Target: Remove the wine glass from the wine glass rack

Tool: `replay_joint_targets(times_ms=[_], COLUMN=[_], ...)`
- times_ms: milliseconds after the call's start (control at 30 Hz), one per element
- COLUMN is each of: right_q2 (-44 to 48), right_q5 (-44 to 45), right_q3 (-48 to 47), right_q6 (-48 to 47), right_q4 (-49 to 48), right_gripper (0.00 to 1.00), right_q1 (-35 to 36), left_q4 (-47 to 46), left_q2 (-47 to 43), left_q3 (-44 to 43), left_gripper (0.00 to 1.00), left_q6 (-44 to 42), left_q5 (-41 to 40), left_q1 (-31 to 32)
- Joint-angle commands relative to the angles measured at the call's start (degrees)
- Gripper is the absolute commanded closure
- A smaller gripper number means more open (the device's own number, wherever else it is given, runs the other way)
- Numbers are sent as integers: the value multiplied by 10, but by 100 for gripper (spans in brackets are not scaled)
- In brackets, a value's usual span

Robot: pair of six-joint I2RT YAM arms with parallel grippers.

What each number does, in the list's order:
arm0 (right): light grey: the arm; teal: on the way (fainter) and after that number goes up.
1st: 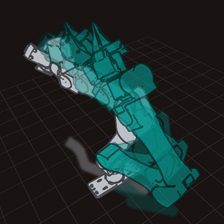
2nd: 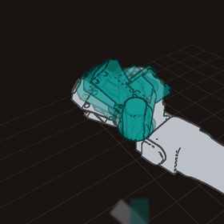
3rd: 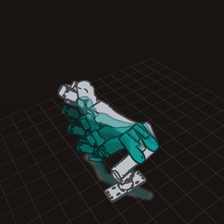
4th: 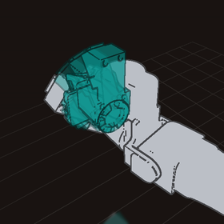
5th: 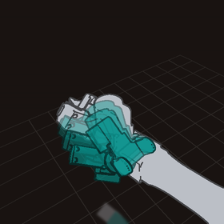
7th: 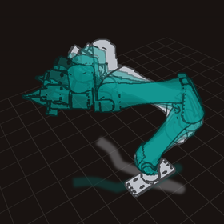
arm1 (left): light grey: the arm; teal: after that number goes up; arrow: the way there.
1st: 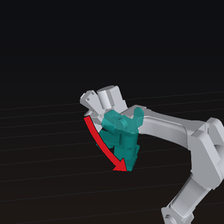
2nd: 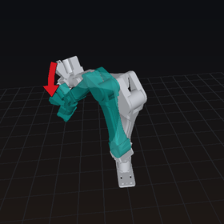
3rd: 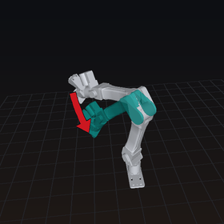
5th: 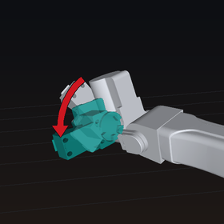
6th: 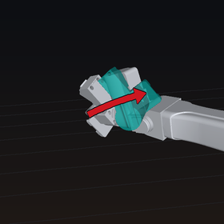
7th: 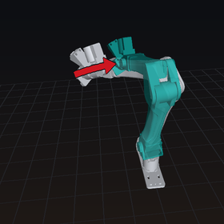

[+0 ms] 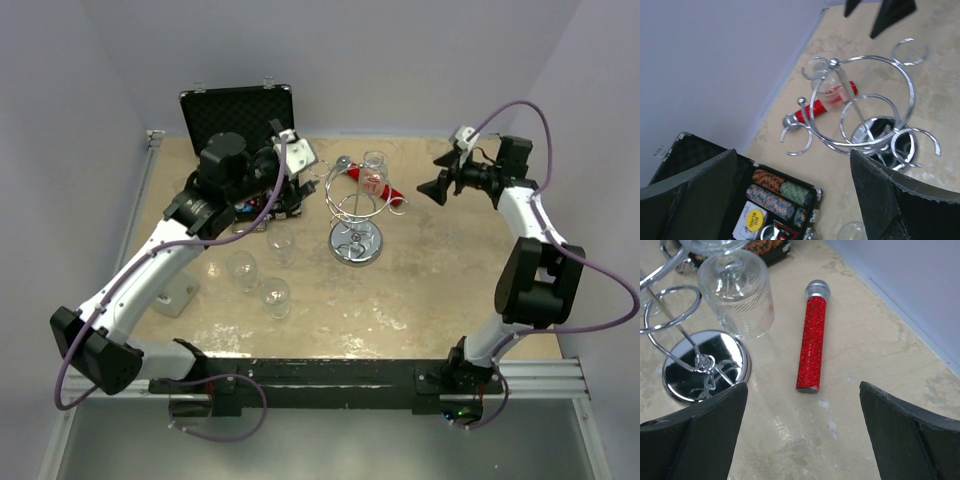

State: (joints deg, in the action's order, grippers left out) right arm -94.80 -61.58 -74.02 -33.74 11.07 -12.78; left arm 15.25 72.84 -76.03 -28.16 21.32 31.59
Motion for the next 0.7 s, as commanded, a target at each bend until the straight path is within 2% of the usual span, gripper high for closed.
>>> replay_joint_targets(times_ms=[0, 100, 200, 300, 667], right_q2=[-21, -18, -10, -19, -71], right_q5=[-44, -63, -40, -42, -42], right_q3=[19, 53, 71, 75, 48], right_q6=[-118, -8, 32, 130, 222], right_q4=[22, -95, -185, -277, -366], right_gripper=[1, 1, 1, 2, 1], right_q1=[49, 69, 100, 105, 141], left_q4=[-111, -114, -115, -109, -92], left_q2=[48, 63, 73, 85, 68], left_q3=[-67, -79, -78, -85, -66], left_gripper=[0, 0, 0, 0, 0], left_q6=[38, 41, 29, 31, 0], left_q5=[-109, -104, -86, -91, -92], left_q1=[-6, -7, -7, -6, -7])
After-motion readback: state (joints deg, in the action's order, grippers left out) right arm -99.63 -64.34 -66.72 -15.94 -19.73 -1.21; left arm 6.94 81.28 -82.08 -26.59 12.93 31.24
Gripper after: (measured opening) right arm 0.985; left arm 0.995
